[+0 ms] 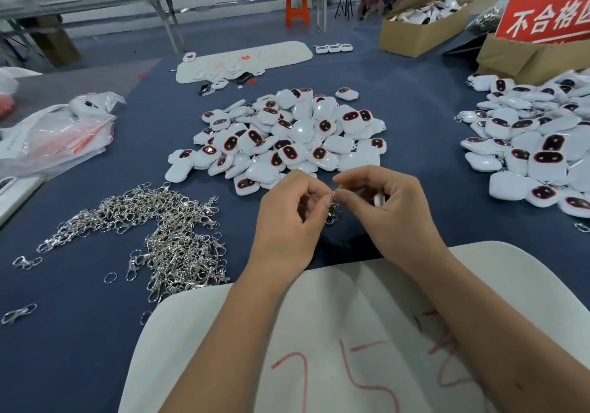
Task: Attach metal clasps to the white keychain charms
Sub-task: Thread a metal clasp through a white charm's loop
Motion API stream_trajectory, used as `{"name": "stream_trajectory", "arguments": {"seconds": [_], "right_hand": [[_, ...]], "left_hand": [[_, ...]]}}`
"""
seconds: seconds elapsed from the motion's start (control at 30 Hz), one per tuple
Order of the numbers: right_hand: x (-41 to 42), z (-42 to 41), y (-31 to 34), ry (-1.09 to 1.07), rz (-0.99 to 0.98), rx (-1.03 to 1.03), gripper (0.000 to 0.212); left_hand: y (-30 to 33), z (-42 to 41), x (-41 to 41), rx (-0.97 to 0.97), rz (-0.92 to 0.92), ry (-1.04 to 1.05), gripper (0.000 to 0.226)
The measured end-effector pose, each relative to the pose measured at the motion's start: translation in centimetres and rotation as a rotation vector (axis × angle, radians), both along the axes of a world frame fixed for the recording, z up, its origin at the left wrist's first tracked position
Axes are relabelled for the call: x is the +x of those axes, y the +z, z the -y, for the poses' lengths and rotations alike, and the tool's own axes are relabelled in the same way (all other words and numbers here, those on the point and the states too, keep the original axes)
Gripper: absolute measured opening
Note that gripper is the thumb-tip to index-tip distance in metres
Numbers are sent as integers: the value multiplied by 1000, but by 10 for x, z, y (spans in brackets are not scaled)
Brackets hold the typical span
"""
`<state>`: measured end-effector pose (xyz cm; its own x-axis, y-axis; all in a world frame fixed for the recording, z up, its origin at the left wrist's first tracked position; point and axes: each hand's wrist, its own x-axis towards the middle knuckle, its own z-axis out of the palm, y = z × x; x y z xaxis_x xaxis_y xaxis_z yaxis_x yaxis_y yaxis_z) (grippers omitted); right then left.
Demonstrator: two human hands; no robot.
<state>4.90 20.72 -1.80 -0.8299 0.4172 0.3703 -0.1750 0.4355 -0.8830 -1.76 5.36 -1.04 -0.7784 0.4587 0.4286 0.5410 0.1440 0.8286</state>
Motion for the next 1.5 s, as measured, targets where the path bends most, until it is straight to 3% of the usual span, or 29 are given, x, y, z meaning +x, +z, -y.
{"name": "stream_trajectory", "arguments": {"seconds": [0.13, 0.37, 0.63, 0.8, 0.9, 1.07, 1.17, 1.33, 1.5], "right_hand": [[0, -1, 3, 81, 104, 6, 13], [3, -2, 5, 87, 71, 5, 16], [2, 2, 3, -29, -45, 407, 17], [1, 3, 2, -82, -65, 539, 13], [2, 2, 2, -85, -85, 465, 12], [1, -2, 6, 60, 59, 94, 11], [3, -4, 10, 145, 72, -17, 15], [6, -6, 12, 152, 50, -46, 15], [6, -1, 9, 91, -15, 104, 16]], "left_hand": [[0, -1, -1, 24, -104, 19, 14], [-2, -2, -3, 6, -152, 7, 15], [-7, 0, -5, -82, -210, 28, 14], [-6, -1, -3, -146, -225, 70, 16], [-3, -1, 0, -137, -251, 70, 15], [2, -2, 3, -108, -324, 83, 16], [2, -2, 2, -92, -334, 66, 14], [2, -3, 2, -88, -331, 44, 12], [1, 0, 1, -99, -297, 33, 13]]}}
